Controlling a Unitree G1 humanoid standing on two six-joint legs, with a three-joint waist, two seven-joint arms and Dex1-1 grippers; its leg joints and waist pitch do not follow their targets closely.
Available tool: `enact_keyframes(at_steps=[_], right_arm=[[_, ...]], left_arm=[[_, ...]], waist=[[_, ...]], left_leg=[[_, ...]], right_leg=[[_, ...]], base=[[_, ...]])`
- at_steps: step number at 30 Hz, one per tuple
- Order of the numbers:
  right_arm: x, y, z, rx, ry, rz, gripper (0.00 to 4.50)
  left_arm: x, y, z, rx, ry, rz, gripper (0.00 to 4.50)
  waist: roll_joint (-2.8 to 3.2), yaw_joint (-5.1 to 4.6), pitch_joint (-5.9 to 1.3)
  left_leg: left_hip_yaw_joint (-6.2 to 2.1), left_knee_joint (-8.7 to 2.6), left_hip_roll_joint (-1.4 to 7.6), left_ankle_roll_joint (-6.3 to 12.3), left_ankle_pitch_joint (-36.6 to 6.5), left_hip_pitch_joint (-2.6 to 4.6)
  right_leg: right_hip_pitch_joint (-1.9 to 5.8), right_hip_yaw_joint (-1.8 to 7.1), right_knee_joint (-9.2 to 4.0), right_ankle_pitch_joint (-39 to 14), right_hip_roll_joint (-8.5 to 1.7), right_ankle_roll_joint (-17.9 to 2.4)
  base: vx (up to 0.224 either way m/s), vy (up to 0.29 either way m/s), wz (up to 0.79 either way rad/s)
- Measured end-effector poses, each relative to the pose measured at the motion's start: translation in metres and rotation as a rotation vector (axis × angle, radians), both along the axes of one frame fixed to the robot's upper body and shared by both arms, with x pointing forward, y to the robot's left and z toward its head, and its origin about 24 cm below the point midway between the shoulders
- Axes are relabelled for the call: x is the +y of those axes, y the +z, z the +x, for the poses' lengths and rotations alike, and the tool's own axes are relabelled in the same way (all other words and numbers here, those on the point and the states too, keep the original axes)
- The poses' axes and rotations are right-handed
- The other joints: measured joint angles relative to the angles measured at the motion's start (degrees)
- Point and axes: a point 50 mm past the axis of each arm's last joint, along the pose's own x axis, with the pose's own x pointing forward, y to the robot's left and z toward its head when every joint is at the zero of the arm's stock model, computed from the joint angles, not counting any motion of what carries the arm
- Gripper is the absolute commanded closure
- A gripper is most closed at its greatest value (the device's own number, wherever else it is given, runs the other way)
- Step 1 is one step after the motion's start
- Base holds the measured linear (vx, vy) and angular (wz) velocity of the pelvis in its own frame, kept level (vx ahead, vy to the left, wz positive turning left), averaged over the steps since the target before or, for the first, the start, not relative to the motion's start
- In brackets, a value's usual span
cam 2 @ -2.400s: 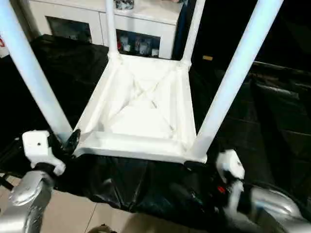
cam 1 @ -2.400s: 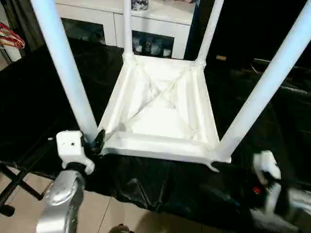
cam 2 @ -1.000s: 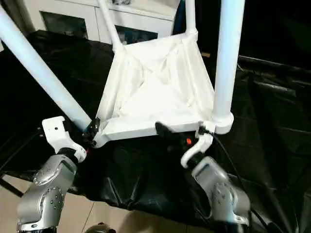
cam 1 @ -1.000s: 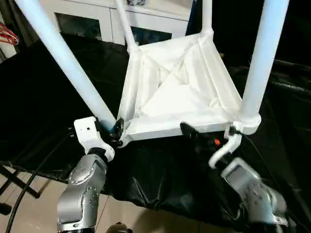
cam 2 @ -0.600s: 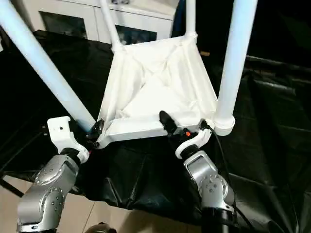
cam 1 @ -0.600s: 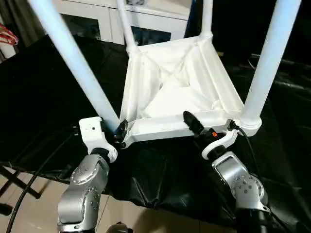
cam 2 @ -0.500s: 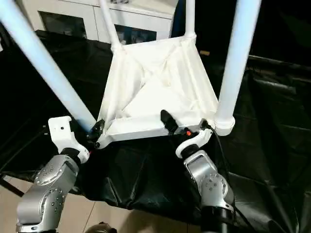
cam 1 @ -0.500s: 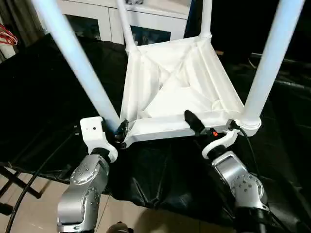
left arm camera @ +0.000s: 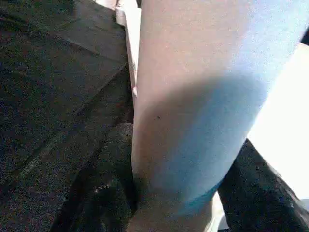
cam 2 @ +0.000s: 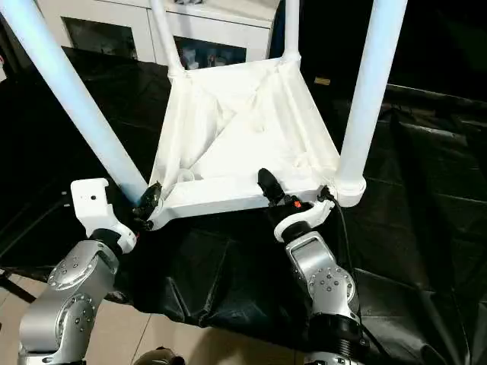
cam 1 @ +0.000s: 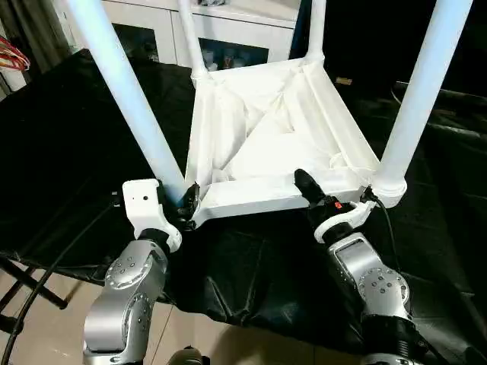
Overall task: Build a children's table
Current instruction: Flip table
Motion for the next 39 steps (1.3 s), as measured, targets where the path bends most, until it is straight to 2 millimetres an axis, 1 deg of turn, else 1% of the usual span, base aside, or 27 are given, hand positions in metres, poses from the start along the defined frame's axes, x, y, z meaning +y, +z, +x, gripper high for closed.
enact_keyframes(at_steps=[2, 3, 7, 8, 9, 11, 12, 14, 16, 17, 18, 20, 25, 28, 30, 31, 35, 39], right_arm=[[0.0, -0.001, 0.0, 0.004, -0.002, 0.002, 1.88], [-0.001, -0.001, 0.0, 0.005, -0.003, 0.002, 2.07], [-0.002, -0.002, 0.0, 0.011, -0.011, 0.001, 2.22], [-0.002, -0.002, 0.0, 0.013, -0.014, 0.002, 2.25], [-0.002, -0.001, 0.0, 0.014, -0.017, 0.002, 2.26], [-0.005, -0.001, 0.0, 0.02, -0.027, -0.006, 2.29], [-0.007, -0.001, 0.0, 0.022, -0.032, -0.013, 2.3], [-0.01, 0.0, 0.0, 0.021, -0.039, -0.023, 2.32], [-0.012, 0.003, 0.0, 0.014, -0.047, -0.038, 2.34], [-0.015, 0.006, 0.0, 0.007, -0.055, -0.05, 2.34], [-0.019, 0.011, -0.001, -0.003, -0.066, -0.072, 2.37], [-0.024, 0.017, -0.001, -0.02, -0.08, -0.096, 2.38], [-0.035, 0.027, -0.002, -0.035, -0.116, -0.15, 2.38], [-0.049, 0.035, -0.003, -0.049, -0.163, -0.194, 2.38], [-0.063, 0.042, -0.004, -0.055, -0.208, -0.261, 2.4], [-0.069, 0.046, -0.005, -0.066, -0.232, -0.281, 2.49], [-0.078, 0.06, -0.006, -0.09, -0.265, -0.346, 2.61], [-0.083, 0.066, -0.008, -0.091, -0.28, -0.391, 2.63]], left_arm=[[0.0, 0.0, 0.0, -0.001, -0.002, 0.0, 2.3], [0.0, 0.0, 0.0, -0.001, -0.003, 0.0, 2.3], [0.0, -0.002, 0.0, 0.008, -0.011, 0.001, 2.3], [0.0, -0.003, 0.0, 0.01, -0.016, 0.002, 1.74], [0.0, -0.004, 0.0, 0.012, -0.023, 0.0, 1.6], [0.0, -0.001, 0.0, -0.014, -0.059, -0.031, 1.62], [0.002, 0.002, 0.0, -0.035, -0.074, -0.034, 1.55], [0.005, 0.006, 0.0, -0.071, -0.101, -0.032, 1.24], [0.009, 0.008, -0.003, -0.088, -0.128, -0.012, 1.18], [0.012, 0.006, -0.006, -0.085, -0.14, 0.011, 1.18], [0.017, 0.001, -0.01, -0.066, -0.154, 0.042, 0.93], [0.019, -0.004, -0.015, -0.053, -0.171, 0.052, 0.79], [0.025, -0.005, -0.024, -0.048, -0.237, 0.103, 0.79], [0.031, -0.005, -0.028, -0.033, -0.273, 0.157, 0.79], [0.029, -0.005, -0.029, -0.029, -0.336, 0.192, 0.79], [0.026, -0.005, -0.03, -0.032, -0.369, 0.2, 0.79], [0.011, -0.001, -0.03, -0.058, -0.455, 0.202, 0.79], [0.005, 0.005, -0.027, -0.089, -0.478, 0.224, 0.79]], waist=[[0.0, 0.04, 0.0], [0.0, 0.05, 0.0], [0.0, 0.12, 0.0], [0.0, 0.13, 0.0], [0.0, 0.15, 0.0], [-0.07, 0.3, 0.03], [-0.07, 0.39, 0.03], [-0.07, 0.45, 0.03], [-0.09, 0.6, 0.03], [-0.09, 0.62, 0.03], [-0.07, 0.65, 0.02], [-0.07, 0.91, 0.0], [0.05, 1.09, -0.03], [0.08, 1.11, -0.04], [0.06, 1.19, -0.03], [0.09, 1.09, -0.04], [0.11, 0.49, -0.06], [0.15, -0.05, -0.08]], left_leg=[[0.0, 0.0, 0.0, 0.0, 0.0, -0.01], [0.0, 0.0, 0.0, 0.0, 0.0, -0.02], [0.0, 0.0, 0.0, 0.02, 0.04, -0.1], [0.0, 0.0, 0.0, 0.05, 0.06, -0.12], [0.0, 0.0, 0.0, 0.1, 0.1, -0.16], [0.0, 0.0, 0.0, 0.15, 0.16, -0.21], [0.0, 0.0, 0.0, 0.16, 0.17, -0.21], [0.01, 0.0, 0.0, 0.29, 0.26, -0.25], [0.02, 0.0, 0.0, 0.34, 0.32, -0.37], [0.02, 0.0, 0.0, 0.35, 0.35, -0.44], [0.02, 0.0, 0.0, 0.36, 0.37, -0.55], [0.02, 0.01, 0.0, 0.39, 0.46, -0.66], [0.02, 0.01, 0.0, 0.15, 0.59, -0.72], [0.06, 0.01, 0.06, 0.06, 0.79, -0.77], [0.07, 0.01, 0.07, 0.08, 0.92, -0.85], [0.15, 0.01, 0.07, 0.07, 0.96, -0.83], [0.15, 0.0, 0.11, -0.09, 1.16, -0.79], [0.15, -0.06, 0.14, -0.14, 1.4, -0.77]], right_leg=[[-0.01, 0.0, 0.0, 0.0, 0.0, 0.0], [-0.02, 0.0, 0.0, 0.0, 0.0, 0.0], [-0.11, -0.01, 0.04, 0.0, 0.0, 0.0], [-0.13, -0.01, 0.05, 0.0, 0.0, 0.0], [-0.17, -0.01, 0.07, 0.0, 0.0, 0.0], [-0.24, -0.02, 0.1, 0.0, 0.0, 0.0], [-0.26, -0.02, 0.12, 0.0, 0.0, 0.0], [-0.33, -0.01, 0.18, -0.01, 0.0, -0.02], [-0.46, -0.01, 0.23, -0.01, 0.0, -0.02], [-0.53, -0.01, 0.26, -0.01, 0.0, -0.02], [-0.65, -0.01, 0.29, -0.01, 0.0, -0.02], [-0.75, -0.01, 0.33, -0.01, 0.0, -0.02], [-0.74, -0.01, 0.38, 0.11, -0.03, 0.0], [-0.68, -0.01, 0.4, 0.19, -0.04, 0.03], [-0.68, 0.01, 0.38, 0.27, -0.04, 0.12], [-0.69, 0.08, 0.39, 0.34, -0.05, 0.16], [-0.69, 0.08, 0.39, 0.56, -0.04, 0.13], [-0.69, 0.08, 0.39, 0.68, -0.03, 0.21]], base=[[0.0, 0.0, 0.0], [0.0, 0.0, 0.0], [0.0, 0.0, 0.0], [0.0, 0.0, 0.0], [0.0, 0.0, 0.0], [0.0, 0.0, 0.0], [0.0, 0.0, 0.0], [0.0, 0.0, 0.0], [0.0, 0.0, 0.0], [0.0, 0.0, 0.0], [0.0, 0.0, 0.0], [0.0, 0.0, 0.0], [0.0, 0.0, 0.0], [0.0, 0.0, 0.0], [0.0, 0.0, 0.0], [0.0, 0.0, 0.0], [0.0, 0.0, 0.0], [0.0, 0.0, 0.0]])
